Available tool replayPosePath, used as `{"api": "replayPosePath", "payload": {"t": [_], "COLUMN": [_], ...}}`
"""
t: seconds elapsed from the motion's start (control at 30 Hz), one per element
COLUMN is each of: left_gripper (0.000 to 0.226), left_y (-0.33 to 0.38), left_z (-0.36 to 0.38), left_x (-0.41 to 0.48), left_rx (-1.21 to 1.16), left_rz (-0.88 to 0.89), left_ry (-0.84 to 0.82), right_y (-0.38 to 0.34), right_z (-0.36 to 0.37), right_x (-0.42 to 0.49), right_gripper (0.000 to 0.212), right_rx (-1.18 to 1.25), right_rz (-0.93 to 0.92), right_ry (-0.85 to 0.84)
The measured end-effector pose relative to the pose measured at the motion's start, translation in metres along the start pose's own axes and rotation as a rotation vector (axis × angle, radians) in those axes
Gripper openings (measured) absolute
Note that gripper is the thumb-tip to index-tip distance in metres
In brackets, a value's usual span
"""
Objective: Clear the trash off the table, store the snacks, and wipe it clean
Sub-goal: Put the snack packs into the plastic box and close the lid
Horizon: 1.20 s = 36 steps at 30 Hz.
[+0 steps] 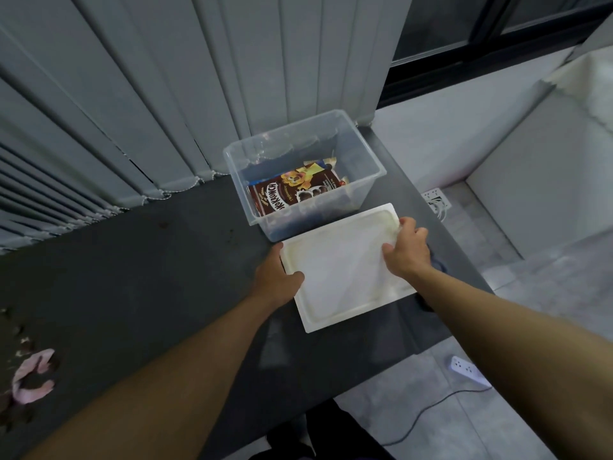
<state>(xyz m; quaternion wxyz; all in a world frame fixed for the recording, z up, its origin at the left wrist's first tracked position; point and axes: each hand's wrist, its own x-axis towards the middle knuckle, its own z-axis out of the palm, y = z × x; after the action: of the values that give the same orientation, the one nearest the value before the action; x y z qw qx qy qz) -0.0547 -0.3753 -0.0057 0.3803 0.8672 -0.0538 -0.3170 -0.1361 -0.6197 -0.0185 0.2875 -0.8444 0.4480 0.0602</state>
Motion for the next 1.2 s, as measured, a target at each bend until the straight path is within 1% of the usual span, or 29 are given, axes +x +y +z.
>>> {"api": "replayPosePath", "payload": {"t": [0.13, 0.3, 0.4, 0.5, 0.6, 0.67, 0.73, 0.8, 0.87, 0.97, 1.1, 1.2], "left_gripper": [0.064, 0.078, 0.079, 0.069, 0.060, 0.054, 0.061, 0.067, 0.066, 0.055, 0.043, 0.036], "left_y": [0.004, 0.015, 0.023, 0.033, 0.047, 0.051, 0.054, 0.058, 0.058, 0.057, 0.058, 0.055], "left_z": [-0.006, -0.026, -0.038, -0.049, -0.061, -0.067, -0.073, -0.079, -0.085, -0.092, -0.094, -0.092], "left_x": [-0.015, -0.029, -0.033, -0.038, -0.040, -0.036, -0.029, -0.022, -0.015, 0.000, 0.020, 0.036], "left_rx": [0.061, 0.115, 0.151, 0.148, 0.119, 0.116, 0.142, 0.156, 0.163, 0.186, 0.207, 0.235], "left_rz": [0.132, 0.274, 0.365, 0.473, 0.467, 0.456, 0.419, 0.358, 0.328, 0.334, 0.270, 0.243], "left_ry": [-0.003, 0.027, 0.094, 0.196, 0.290, 0.343, 0.376, 0.392, 0.401, 0.391, 0.394, 0.403], "right_y": [0.001, -0.007, -0.016, -0.029, -0.046, -0.059, -0.071, -0.082, -0.092, -0.104, -0.117, -0.126], "right_z": [-0.014, -0.036, -0.050, -0.059, -0.066, -0.069, -0.073, -0.077, -0.077, -0.076, -0.078, -0.076], "right_x": [-0.010, -0.017, -0.016, -0.011, -0.006, -0.002, 0.003, 0.007, 0.015, 0.028, 0.043, 0.054], "right_gripper": [0.041, 0.028, 0.026, 0.025, 0.026, 0.025, 0.022, 0.021, 0.020, 0.019, 0.019, 0.024], "right_rx": [0.034, 0.098, 0.125, 0.119, 0.122, 0.102, 0.056, 0.025, 0.029, 0.042, -0.053, -0.101], "right_rz": [-0.015, -0.046, -0.062, -0.106, -0.144, -0.201, -0.263, -0.290, -0.300, -0.287, -0.277, -0.272], "right_ry": [0.078, 0.192, 0.230, 0.273, 0.287, 0.284, 0.285, 0.259, 0.232, 0.226, 0.199, 0.202]}}
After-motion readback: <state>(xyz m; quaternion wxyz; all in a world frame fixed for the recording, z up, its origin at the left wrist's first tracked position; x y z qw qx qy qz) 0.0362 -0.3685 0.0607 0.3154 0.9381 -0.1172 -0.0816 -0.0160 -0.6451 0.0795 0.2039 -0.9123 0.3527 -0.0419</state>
